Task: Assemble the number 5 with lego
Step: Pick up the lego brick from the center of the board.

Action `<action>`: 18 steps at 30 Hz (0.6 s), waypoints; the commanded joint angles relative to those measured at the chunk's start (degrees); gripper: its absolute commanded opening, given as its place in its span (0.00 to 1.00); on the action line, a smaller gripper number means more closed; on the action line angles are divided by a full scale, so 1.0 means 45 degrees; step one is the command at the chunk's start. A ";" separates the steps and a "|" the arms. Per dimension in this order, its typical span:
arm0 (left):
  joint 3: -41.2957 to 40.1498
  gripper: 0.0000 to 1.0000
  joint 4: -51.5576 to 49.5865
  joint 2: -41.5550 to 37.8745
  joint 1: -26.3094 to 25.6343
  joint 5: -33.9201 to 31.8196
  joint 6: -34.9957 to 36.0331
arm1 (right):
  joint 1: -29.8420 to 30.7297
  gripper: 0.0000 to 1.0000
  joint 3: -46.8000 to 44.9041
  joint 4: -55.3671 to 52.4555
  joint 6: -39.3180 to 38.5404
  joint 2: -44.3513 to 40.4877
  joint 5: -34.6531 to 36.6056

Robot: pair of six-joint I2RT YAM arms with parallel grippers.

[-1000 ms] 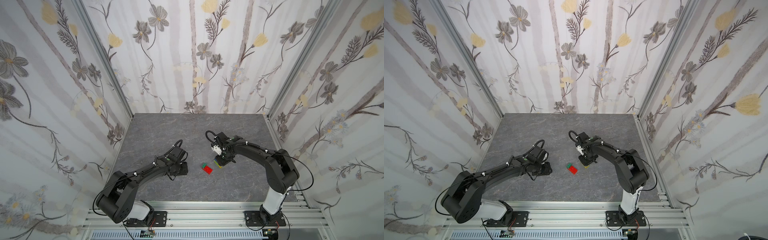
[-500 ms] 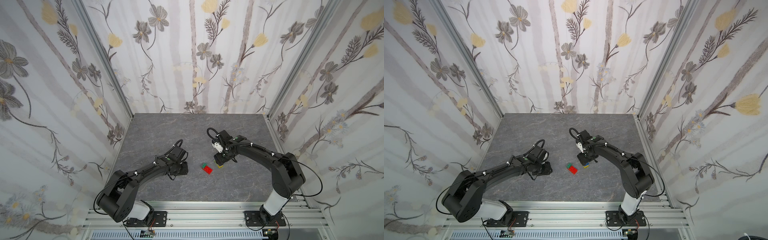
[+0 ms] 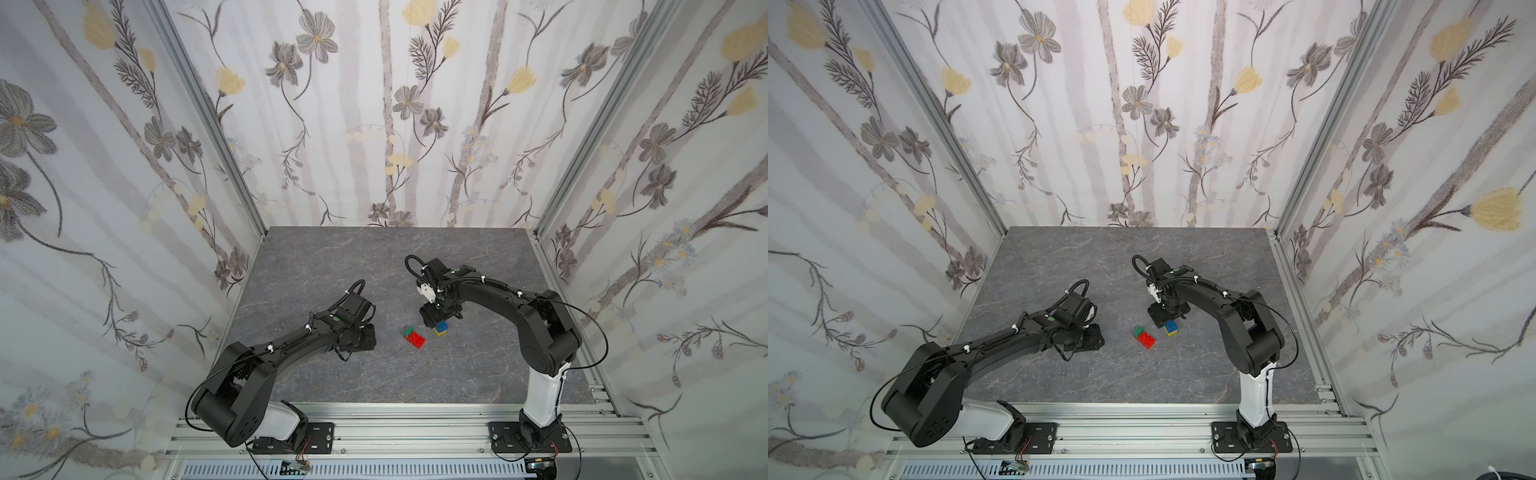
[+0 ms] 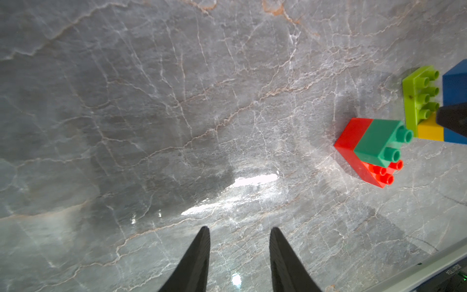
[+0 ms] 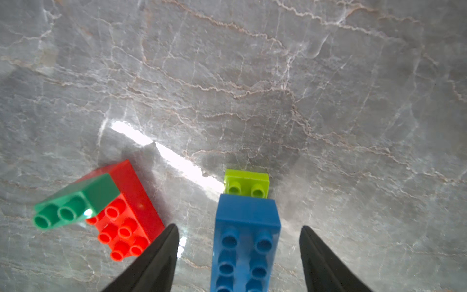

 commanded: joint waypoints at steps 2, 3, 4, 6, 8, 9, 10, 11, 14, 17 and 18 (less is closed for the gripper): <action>-0.0015 0.40 -0.0130 -0.0097 -0.0001 -0.0192 0.0042 | 0.0016 0.69 0.0354 -0.0352 0.0547 0.0596 0.0246; -0.0016 0.40 -0.0154 -0.0112 0.0011 -0.0221 0.0046 | 0.0023 0.68 0.0394 -0.0355 0.0552 0.0740 0.0217; -0.0023 0.40 -0.0152 -0.0116 0.0013 -0.0231 0.0058 | 0.0030 0.67 0.0443 -0.0355 0.0569 0.0869 0.0189; -0.0015 0.40 -0.0180 -0.0116 0.0011 -0.0263 0.0058 | 0.0012 0.64 0.0516 -0.0353 0.0591 0.1145 0.0221; 0.0002 0.40 -0.0205 -0.0114 0.0012 -0.0263 0.0061 | 0.0014 0.59 0.0619 -0.0353 0.0611 0.1403 0.0318; 0.0003 0.40 -0.0237 -0.0123 0.0011 -0.0282 0.0058 | 0.0016 0.57 0.0666 -0.0353 0.0600 0.1510 0.0320; -0.0005 0.40 -0.0259 -0.0135 0.0010 -0.0301 0.0061 | 0.0011 0.55 0.0698 -0.0344 0.0629 0.1573 0.0322; -0.0015 0.40 -0.0287 -0.0142 0.0011 -0.0321 0.0059 | 0.0012 0.52 0.0751 -0.0354 0.0640 0.1644 0.0292; -0.0065 0.40 -0.0316 -0.0231 0.0022 -0.0370 0.0068 | 0.0021 0.46 0.0845 -0.0355 0.0649 0.1742 0.0139; -0.0124 0.40 -0.0306 -0.0274 0.0017 -0.0400 0.0050 | 0.0015 0.38 0.0846 -0.0355 0.0596 0.1793 0.0048; -0.0148 0.40 -0.0298 -0.0288 0.0018 -0.0407 0.0039 | 0.0020 0.37 0.0851 -0.0354 0.0569 0.1812 0.0000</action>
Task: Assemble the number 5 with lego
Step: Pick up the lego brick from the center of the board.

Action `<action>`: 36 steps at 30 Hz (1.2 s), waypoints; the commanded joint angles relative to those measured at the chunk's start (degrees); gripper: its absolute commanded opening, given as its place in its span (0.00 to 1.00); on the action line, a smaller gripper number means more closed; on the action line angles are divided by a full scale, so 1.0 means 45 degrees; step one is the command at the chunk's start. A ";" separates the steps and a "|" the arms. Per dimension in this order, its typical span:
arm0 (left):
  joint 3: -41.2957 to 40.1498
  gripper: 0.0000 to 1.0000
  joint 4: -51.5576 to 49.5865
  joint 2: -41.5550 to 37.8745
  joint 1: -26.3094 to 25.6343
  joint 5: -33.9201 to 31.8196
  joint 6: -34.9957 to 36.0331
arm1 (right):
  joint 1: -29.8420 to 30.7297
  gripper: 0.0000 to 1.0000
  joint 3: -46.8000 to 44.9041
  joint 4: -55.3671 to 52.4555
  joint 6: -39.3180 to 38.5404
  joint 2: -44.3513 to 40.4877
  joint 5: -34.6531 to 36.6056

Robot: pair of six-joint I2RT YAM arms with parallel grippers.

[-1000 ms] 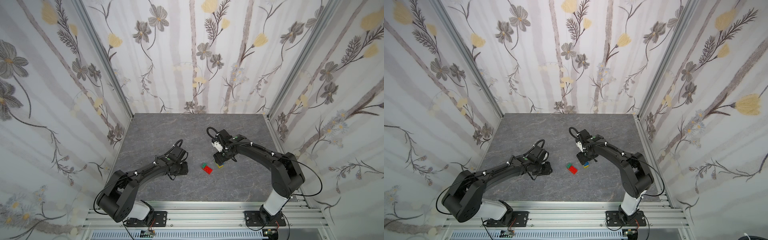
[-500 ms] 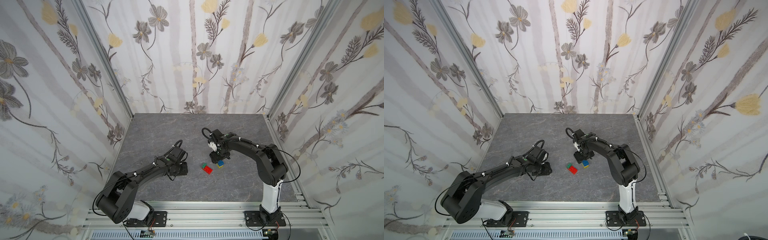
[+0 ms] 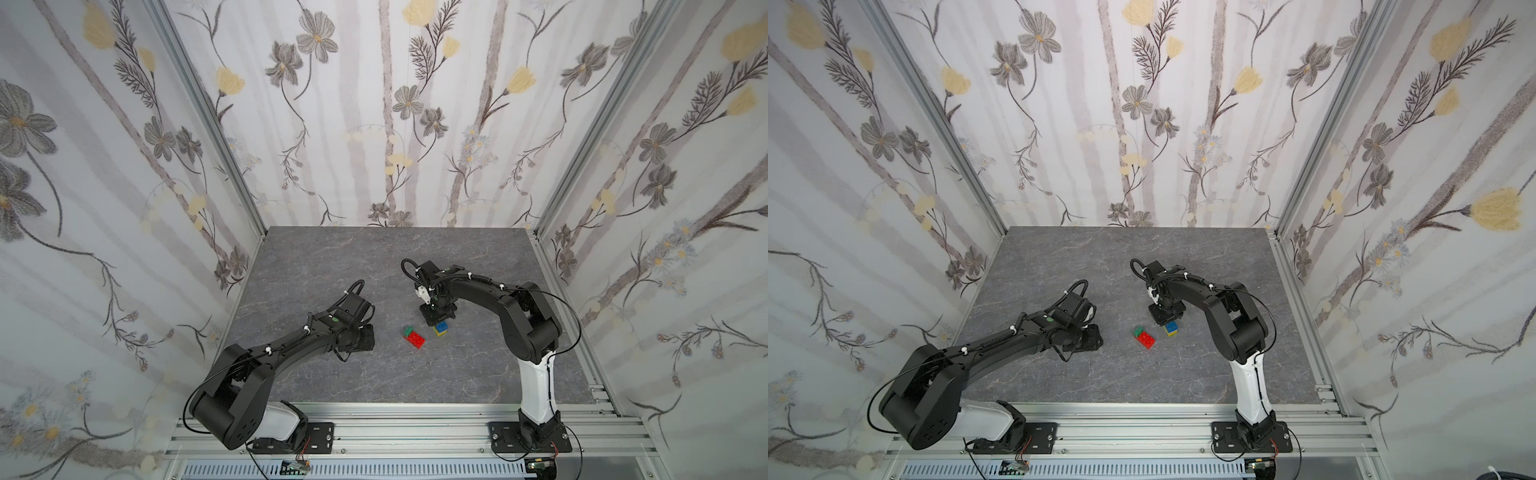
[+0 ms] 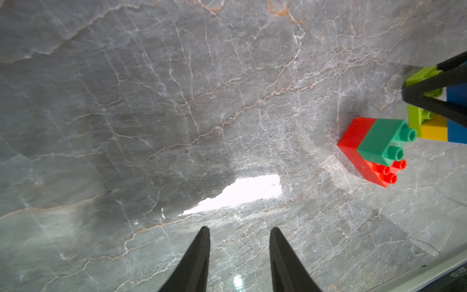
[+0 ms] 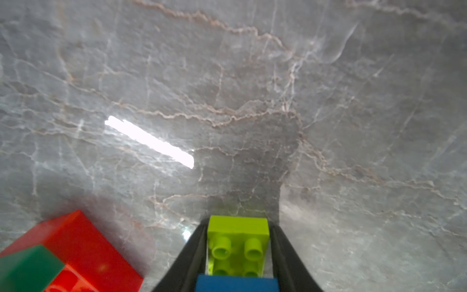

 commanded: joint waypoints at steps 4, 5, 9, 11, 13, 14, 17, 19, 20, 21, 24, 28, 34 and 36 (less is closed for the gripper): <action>-0.0047 0.40 -0.0123 -0.0063 0.0010 -0.0229 0.0016 | 0.0021 0.29 0.0008 -0.0179 -0.0035 0.0060 -0.0483; -0.0052 0.40 -0.0108 -0.0042 0.0007 -0.0220 0.0014 | 0.0019 0.28 0.0019 -0.0182 -0.0089 -0.0008 -0.0552; -0.0032 0.40 -0.0041 0.0009 0.0007 -0.0210 0.0054 | 0.0091 0.27 -0.0047 -0.0305 -0.0332 -0.0515 -0.0728; -0.0007 0.40 0.0009 0.0079 0.0006 -0.0210 0.0090 | 0.0212 0.27 -0.0020 -0.0459 -0.0518 -0.0861 -0.0774; 0.0018 0.40 0.0061 0.0192 0.0011 -0.0176 0.0111 | 0.0397 0.27 0.0000 -0.0607 -0.0676 -0.1249 -0.0832; 0.0022 0.40 0.0094 0.0229 0.0017 -0.0154 0.0113 | 0.0513 0.27 0.0047 -0.0676 -0.0779 -0.1419 -0.0874; -0.0013 0.40 0.0244 0.0311 0.0017 -0.0111 0.0121 | 0.0925 0.26 0.0267 -0.1071 -0.1140 -0.1793 -0.1031; -0.0009 0.40 0.0267 0.0312 0.0014 -0.0075 0.0141 | 0.1177 0.26 0.0478 -0.1322 -0.1383 -0.1954 -0.1170; -0.0029 0.40 0.0311 0.0319 0.0010 -0.0074 0.0117 | 0.1351 0.26 0.0572 -0.1416 -0.1511 -0.1998 -0.1314; -0.0062 0.40 0.0333 0.0298 0.0007 -0.0074 0.0114 | 0.1475 0.26 0.0686 -0.1485 -0.1619 -0.2049 -0.1480; -0.0189 0.40 0.0449 0.0170 0.0015 -0.0072 0.0069 | 0.1844 0.26 0.0922 -0.1676 -0.1915 -0.2017 -0.1740; -0.0415 0.40 0.0499 -0.0067 0.0008 -0.0130 0.0001 | 0.2169 0.26 0.1190 -0.1990 -0.2071 -0.1755 -0.1975; -0.0850 0.40 0.0597 -0.0480 0.0010 -0.0249 -0.0048 | 0.2471 0.25 0.1279 -0.2113 -0.2004 -0.1387 -0.1984; -0.0962 0.40 0.0649 -0.0553 0.0020 -0.0260 -0.0101 | 0.2564 0.25 0.1329 -0.2126 -0.1989 -0.1215 -0.1897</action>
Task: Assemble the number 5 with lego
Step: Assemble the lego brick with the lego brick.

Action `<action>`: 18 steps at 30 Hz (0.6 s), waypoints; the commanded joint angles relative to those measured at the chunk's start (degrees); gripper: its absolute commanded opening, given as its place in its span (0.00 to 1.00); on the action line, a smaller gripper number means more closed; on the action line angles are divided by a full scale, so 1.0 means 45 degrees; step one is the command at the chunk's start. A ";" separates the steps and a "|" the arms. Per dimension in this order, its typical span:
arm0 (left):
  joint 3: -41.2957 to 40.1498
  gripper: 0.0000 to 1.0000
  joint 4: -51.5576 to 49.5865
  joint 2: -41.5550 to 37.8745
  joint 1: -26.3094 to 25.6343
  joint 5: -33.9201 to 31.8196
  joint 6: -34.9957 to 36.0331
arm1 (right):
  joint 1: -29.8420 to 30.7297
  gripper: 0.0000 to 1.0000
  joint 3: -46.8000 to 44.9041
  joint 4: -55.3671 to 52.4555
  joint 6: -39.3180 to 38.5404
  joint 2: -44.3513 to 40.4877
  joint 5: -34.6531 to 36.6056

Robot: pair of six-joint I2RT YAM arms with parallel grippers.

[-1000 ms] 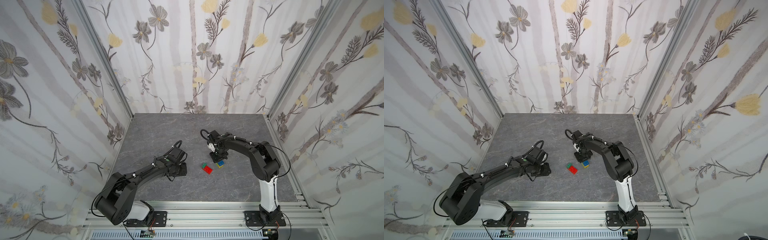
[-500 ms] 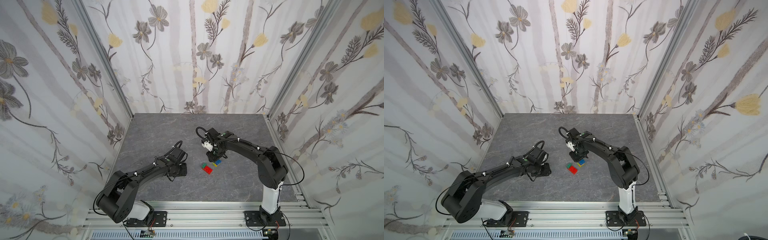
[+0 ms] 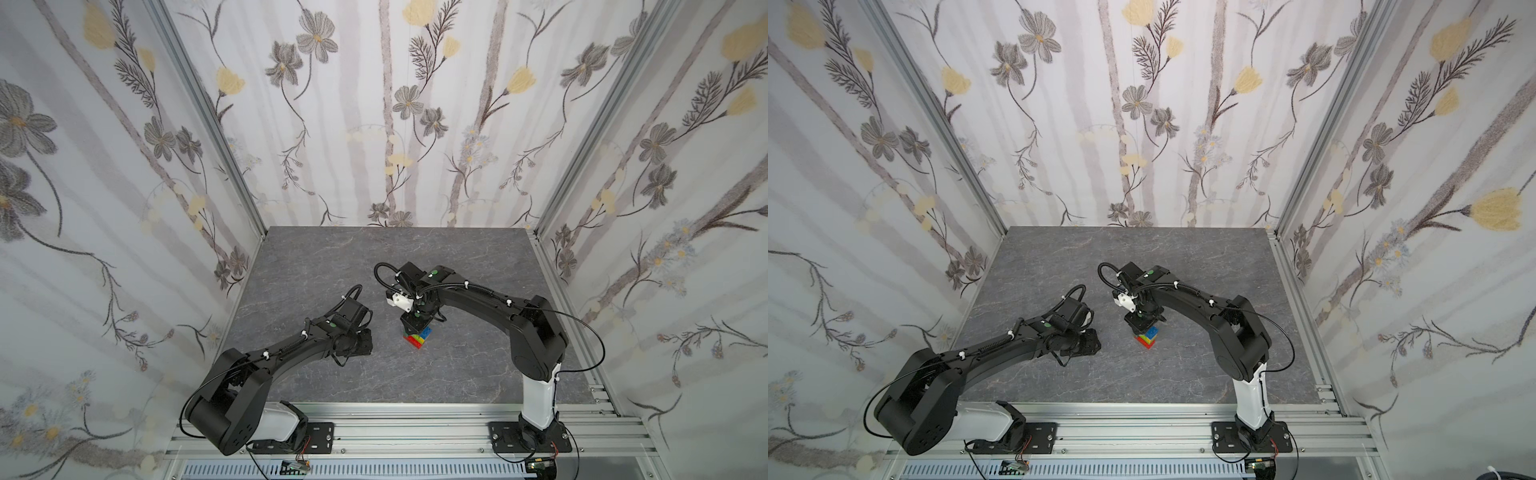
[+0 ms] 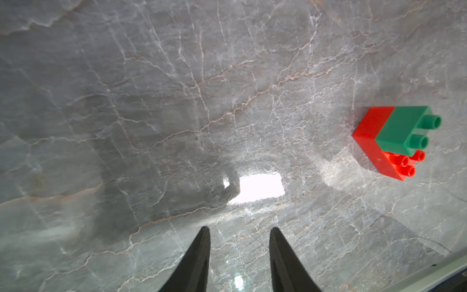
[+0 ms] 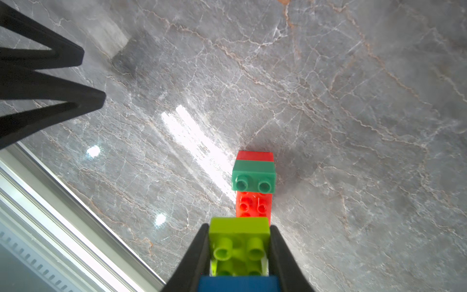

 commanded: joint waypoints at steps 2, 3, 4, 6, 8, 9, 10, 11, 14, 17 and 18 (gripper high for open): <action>-0.0241 0.40 0.0260 -0.0200 0.0002 -0.0259 -0.0123 | 0.0130 0.25 0.0170 -0.0413 -0.0021 0.0320 -0.0033; -0.0297 0.40 0.0295 -0.0250 0.0015 -0.0259 -0.0154 | 0.0137 0.25 0.0201 -0.0418 0.0008 0.0420 0.0018; -0.0344 0.40 0.0308 -0.0285 0.0006 -0.0259 -0.0177 | 0.0118 0.25 0.0229 -0.0427 0.0007 0.0491 0.0103; -0.0471 0.40 0.0319 -0.0423 0.0021 -0.0288 -0.0241 | 0.0136 0.24 0.0307 -0.0429 0.0066 0.0627 0.0483; -0.0564 0.40 0.0304 -0.0567 0.0006 -0.0307 -0.0255 | 0.0133 0.24 0.0367 -0.0426 0.0085 0.0693 0.0713; -0.0624 0.40 0.0290 -0.0645 0.0014 -0.0351 -0.0292 | 0.0121 0.24 0.0386 -0.0423 0.0085 0.0740 0.0765; -0.0667 0.40 0.0285 -0.0701 0.0007 -0.0371 -0.0292 | 0.0137 0.24 0.0411 -0.0427 0.0071 0.0750 0.0861; -0.0713 0.40 0.0279 -0.0773 0.0002 -0.0393 -0.0321 | 0.0133 0.24 0.0425 -0.0443 0.0081 0.0803 0.0997; -0.0781 0.40 0.0234 -0.0910 0.0014 -0.0413 -0.0345 | 0.0132 0.23 0.0429 -0.0428 0.0085 0.0886 0.1166; -0.0760 0.39 0.0166 -0.1015 0.0014 -0.0474 -0.0351 | 0.0119 0.23 0.0464 -0.0428 0.0085 0.1002 0.1260; -0.0752 0.39 0.0156 -0.1018 0.0003 -0.0474 -0.0357 | 0.0129 0.23 0.0503 -0.0410 0.0122 0.1061 0.1321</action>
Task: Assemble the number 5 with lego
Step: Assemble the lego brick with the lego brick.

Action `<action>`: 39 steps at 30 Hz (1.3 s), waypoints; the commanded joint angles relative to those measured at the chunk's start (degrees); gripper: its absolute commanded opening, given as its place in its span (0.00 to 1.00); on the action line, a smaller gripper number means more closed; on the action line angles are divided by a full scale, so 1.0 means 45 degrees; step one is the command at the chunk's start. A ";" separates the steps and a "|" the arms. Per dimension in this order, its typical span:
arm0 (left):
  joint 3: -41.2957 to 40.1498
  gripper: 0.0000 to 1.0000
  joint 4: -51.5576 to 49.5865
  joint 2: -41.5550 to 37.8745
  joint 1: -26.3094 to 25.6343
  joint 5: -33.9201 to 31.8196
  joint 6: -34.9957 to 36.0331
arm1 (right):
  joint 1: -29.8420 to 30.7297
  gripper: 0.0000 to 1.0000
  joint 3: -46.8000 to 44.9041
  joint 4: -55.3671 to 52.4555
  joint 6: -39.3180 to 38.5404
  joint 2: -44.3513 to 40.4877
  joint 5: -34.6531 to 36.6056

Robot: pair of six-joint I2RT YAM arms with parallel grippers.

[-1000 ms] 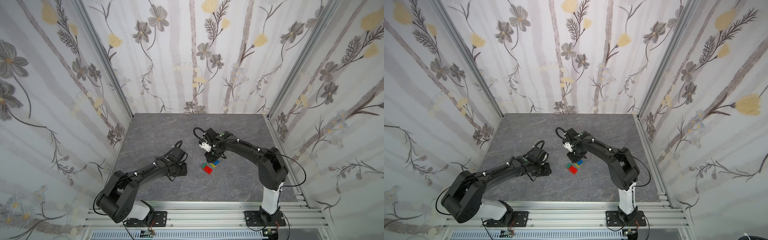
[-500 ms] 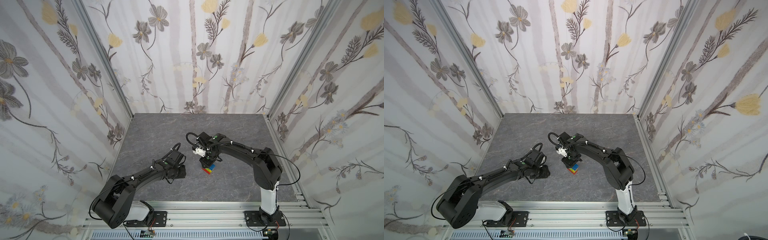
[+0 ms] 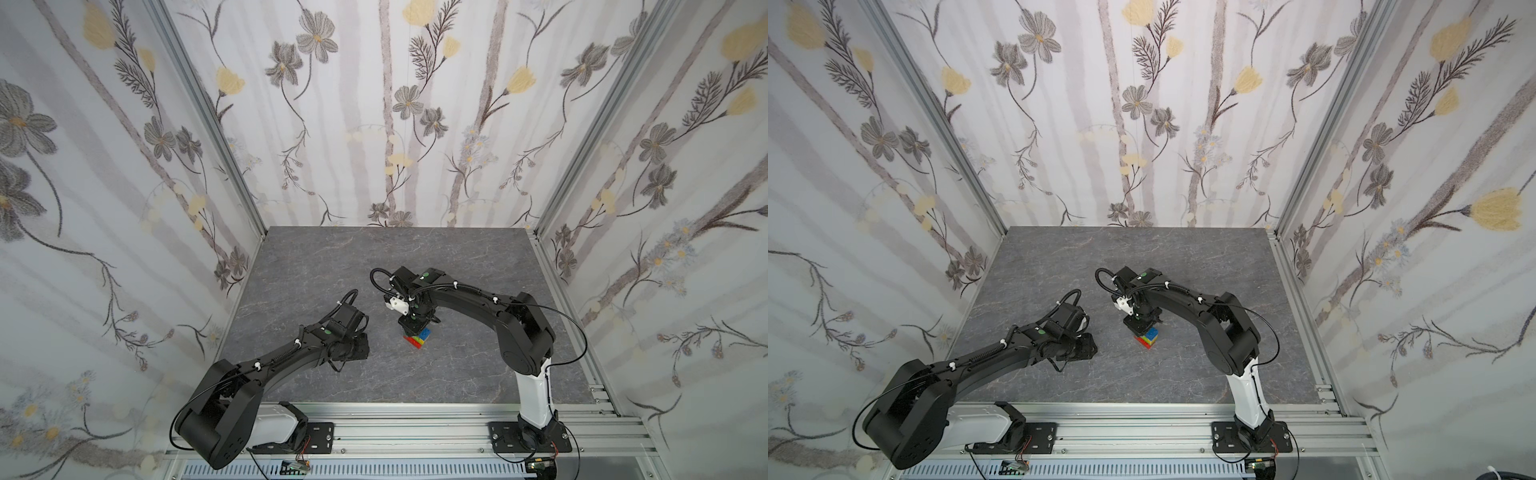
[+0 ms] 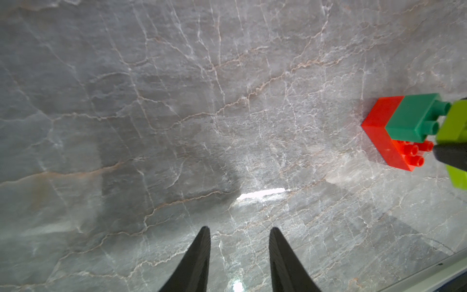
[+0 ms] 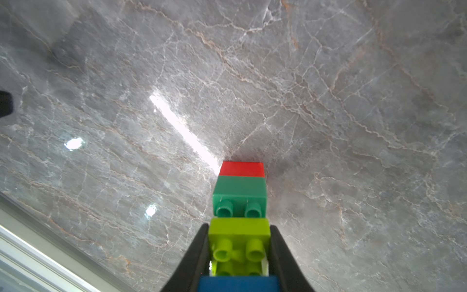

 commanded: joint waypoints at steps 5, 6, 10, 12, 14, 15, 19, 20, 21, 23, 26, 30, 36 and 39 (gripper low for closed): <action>0.0043 0.39 -0.0018 -0.0067 0.0007 -0.0207 -0.0192 | 0.0021 0.23 0.0213 -0.0306 0.0100 0.0251 0.0363; 0.0042 0.39 -0.0019 -0.0067 0.0003 -0.0212 -0.0206 | 0.0022 0.23 0.0228 -0.0305 0.0085 0.0281 0.0313; 0.0044 0.39 0.0002 -0.0045 0.0009 -0.0231 -0.0181 | 0.0016 0.20 0.0254 -0.0307 0.0081 0.0334 0.0094; 0.0066 0.39 0.0007 0.0012 0.0016 -0.0231 -0.0161 | 0.0016 0.20 0.0215 -0.0317 0.0081 0.0329 0.0032; 0.0084 0.39 0.0021 0.0057 0.0005 -0.0250 -0.0142 | 0.0007 0.20 0.0191 -0.0326 0.0081 0.0346 -0.0095; 0.0118 0.39 0.0017 0.0090 0.0002 -0.0250 -0.0139 | 0.0023 0.20 0.0194 -0.0332 0.0063 0.0364 -0.0200; 0.0199 0.39 0.0033 0.0253 0.0012 -0.0213 -0.0125 | 0.0021 0.20 0.0189 -0.0398 0.0024 0.0441 -0.0304; 0.0196 0.39 0.0055 0.0267 0.0003 -0.0191 -0.0129 | 0.0025 0.20 0.0204 -0.0431 0.0040 0.0471 -0.0249; 0.0200 0.39 0.0060 0.0317 0.0012 -0.0172 -0.0124 | 0.0006 0.20 0.0224 -0.0477 0.0042 0.0527 -0.0173; 0.0221 0.39 0.0076 0.0344 0.0017 -0.0173 -0.0113 | 0.0010 0.20 0.0377 -0.0683 0.0060 0.0687 -0.0009; 0.0245 0.39 0.0114 0.0384 0.0003 -0.0153 -0.0113 | -0.0010 0.19 0.0615 -0.1000 0.0061 0.0948 0.0058; 0.0249 0.39 0.0069 0.0440 0.0002 -0.0153 -0.0093 | -0.0014 0.17 0.0961 -0.1483 0.0061 0.1409 0.0330; 0.0245 0.39 0.0036 0.0395 0.0015 -0.0170 -0.0093 | -0.0031 0.16 0.1300 -0.1972 -0.0036 0.1842 0.0458; 0.0203 0.39 0.0041 0.0353 0.0016 -0.0173 -0.0118 | -0.0034 0.13 0.1453 -0.2088 -0.0053 0.1945 0.0526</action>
